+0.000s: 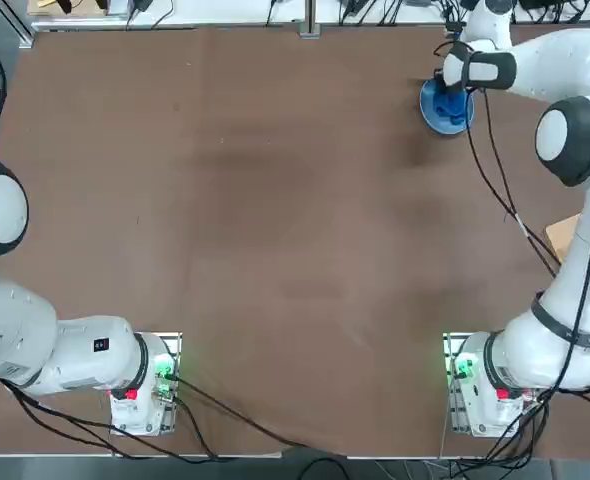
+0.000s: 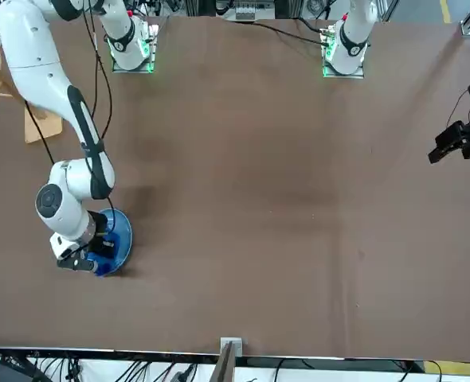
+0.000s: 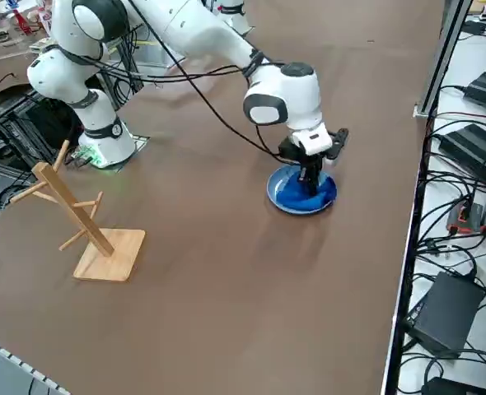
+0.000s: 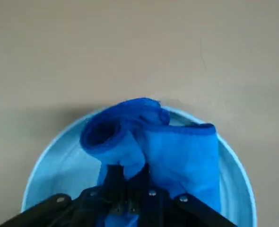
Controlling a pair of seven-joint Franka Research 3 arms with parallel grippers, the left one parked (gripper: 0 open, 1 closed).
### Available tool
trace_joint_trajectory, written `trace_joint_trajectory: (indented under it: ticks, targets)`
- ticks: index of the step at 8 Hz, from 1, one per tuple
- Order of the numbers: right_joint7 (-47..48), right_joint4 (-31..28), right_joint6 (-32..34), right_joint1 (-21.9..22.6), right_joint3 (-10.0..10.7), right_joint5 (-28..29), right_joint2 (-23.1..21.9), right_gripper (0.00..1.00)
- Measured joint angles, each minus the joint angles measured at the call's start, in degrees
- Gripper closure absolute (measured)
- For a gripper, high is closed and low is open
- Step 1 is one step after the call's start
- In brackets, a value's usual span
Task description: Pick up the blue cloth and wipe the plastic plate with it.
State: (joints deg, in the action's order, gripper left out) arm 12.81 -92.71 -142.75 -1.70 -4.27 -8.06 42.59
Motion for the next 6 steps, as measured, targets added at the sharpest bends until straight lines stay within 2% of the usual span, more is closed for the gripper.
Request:
trace_joint_trajectory:
  ticks: [2, 6]
  targets:
    - [2.3, 0.0, 2.6, 1.2, 0.4, 0.1, -0.5, 0.96]
    - [3.4, 0.2, 3.0, 3.4, 0.8, 2.4, -0.4, 0.96]
